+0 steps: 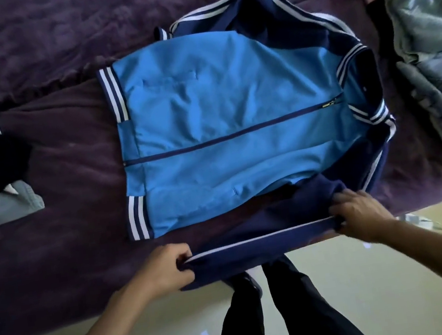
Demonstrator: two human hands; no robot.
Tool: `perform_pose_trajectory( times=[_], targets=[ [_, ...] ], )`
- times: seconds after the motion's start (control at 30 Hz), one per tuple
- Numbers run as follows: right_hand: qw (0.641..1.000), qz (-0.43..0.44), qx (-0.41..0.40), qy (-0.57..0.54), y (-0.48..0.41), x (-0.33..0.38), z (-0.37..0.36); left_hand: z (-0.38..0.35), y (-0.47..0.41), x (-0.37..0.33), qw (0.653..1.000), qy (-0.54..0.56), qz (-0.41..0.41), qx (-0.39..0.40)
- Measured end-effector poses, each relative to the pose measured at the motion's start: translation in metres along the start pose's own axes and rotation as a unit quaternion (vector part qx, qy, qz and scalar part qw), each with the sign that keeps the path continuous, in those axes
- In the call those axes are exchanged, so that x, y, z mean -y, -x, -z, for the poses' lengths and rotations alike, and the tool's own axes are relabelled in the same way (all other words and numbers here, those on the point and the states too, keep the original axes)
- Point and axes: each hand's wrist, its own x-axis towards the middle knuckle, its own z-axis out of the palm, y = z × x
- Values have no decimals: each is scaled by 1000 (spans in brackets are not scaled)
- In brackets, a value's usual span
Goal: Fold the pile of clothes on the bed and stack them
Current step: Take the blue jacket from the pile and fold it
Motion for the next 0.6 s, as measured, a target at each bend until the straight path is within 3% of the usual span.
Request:
perform_pose_trajectory(
  times=[0.07,0.13,0.23,0.33,0.43,0.5,0.57,0.6],
  targets=[
    [997,-65,-2,-40,-2,-30,14,25,-1,-2,996,90,19,-4],
    [979,-117,-20,-163,-6,-57,42,53,-8,0,990,133,16,-39],
    [956,-99,-90,-261,-34,-88,87,91,-29,7,979,150,42,-131],
    [950,-115,-156,-243,-80,-97,115,114,-62,13,958,131,104,-233],
    [934,-188,-224,-205,-116,-79,120,112,-82,14,907,-34,171,-383],
    [918,-146,-322,-181,-118,-54,115,92,-85,5,885,-140,57,-440],
    [911,-27,-385,-148,-105,-27,95,55,-84,-9,880,-223,-112,-403],
    [916,43,-377,-133,-96,-16,78,33,-83,-15,885,-262,-155,-353]
  ],
)
